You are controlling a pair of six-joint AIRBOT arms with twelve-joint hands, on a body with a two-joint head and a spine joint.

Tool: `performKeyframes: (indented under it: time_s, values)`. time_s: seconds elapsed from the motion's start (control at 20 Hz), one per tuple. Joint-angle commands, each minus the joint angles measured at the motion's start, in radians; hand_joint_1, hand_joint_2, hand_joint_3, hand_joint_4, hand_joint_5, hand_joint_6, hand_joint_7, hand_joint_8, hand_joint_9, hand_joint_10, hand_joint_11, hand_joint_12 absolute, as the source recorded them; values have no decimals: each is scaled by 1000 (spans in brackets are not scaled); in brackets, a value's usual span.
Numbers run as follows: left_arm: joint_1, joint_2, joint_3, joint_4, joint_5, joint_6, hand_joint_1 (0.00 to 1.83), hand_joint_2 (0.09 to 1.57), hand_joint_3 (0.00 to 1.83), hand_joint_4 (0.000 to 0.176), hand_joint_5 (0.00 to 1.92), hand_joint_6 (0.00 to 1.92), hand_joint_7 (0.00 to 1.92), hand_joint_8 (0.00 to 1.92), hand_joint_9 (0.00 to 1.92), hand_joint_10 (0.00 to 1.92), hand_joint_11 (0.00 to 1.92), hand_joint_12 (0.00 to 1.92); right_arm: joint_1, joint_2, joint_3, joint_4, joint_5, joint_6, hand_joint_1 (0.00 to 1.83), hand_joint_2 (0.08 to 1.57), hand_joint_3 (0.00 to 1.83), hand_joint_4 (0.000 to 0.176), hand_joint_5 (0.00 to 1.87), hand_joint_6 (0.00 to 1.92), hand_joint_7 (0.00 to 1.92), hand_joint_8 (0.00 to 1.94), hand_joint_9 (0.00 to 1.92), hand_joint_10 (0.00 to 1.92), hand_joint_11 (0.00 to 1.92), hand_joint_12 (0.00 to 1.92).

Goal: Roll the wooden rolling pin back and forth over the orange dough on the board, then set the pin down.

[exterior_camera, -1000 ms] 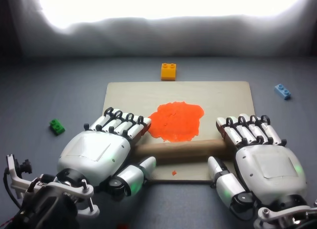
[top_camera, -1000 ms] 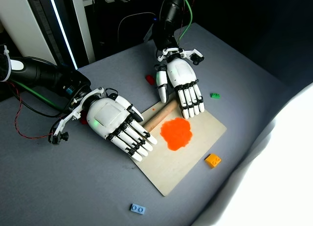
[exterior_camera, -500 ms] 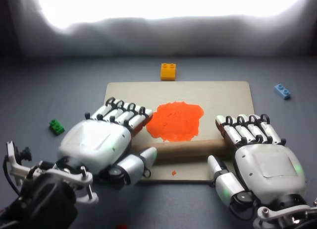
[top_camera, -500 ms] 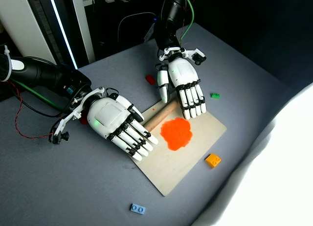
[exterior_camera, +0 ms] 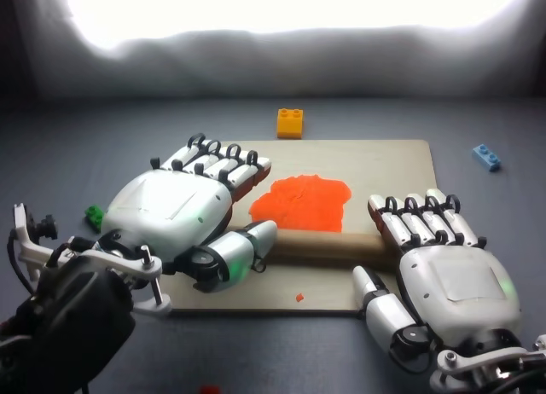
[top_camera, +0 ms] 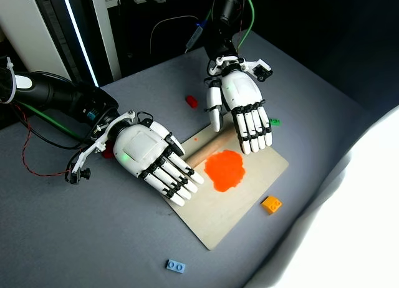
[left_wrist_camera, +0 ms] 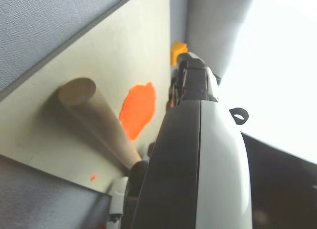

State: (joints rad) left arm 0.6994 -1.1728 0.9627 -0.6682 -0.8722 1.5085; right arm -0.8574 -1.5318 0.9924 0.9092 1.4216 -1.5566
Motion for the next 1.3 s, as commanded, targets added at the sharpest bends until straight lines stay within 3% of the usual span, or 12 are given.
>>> performKeyframes:
  time_s: [0.0,0.2,0.55,0.9,1.1,1.25]
  values:
    - [-13,11,-4,45,-75,4,0,1571,70,0,211,4,222,2,176,6,0,402,9,5,-2,-77,82,3,0,1571,105,0,161,8,175,0,116,6,16,9]
    - [-42,24,-6,33,-19,25,0,1571,55,0,186,3,182,1,145,2,0,321,19,8,-2,-77,83,3,0,1571,96,0,175,12,162,2,67,0,0,0]
    - [-59,28,-4,15,-13,37,0,1571,64,0,176,2,162,1,112,2,0,220,34,14,-2,-77,84,3,0,1571,82,0,140,2,188,9,102,14,2,2]
    - [-87,44,-7,15,43,66,0,1571,77,0,179,4,188,4,141,7,0,275,60,43,-5,-78,86,3,0,1571,92,0,167,12,186,6,111,16,34,23]
    - [-124,94,-22,46,137,91,0,1571,82,0,161,0,168,2,125,2,0,257,66,111,-46,-145,68,16,0,1571,86,0,170,5,175,2,76,2,0,162]
    - [-154,139,-43,87,201,89,0,1571,66,0,206,11,223,9,177,13,0,408,82,199,-105,-168,9,12,0,1571,73,0,255,26,287,21,197,39,0,388]
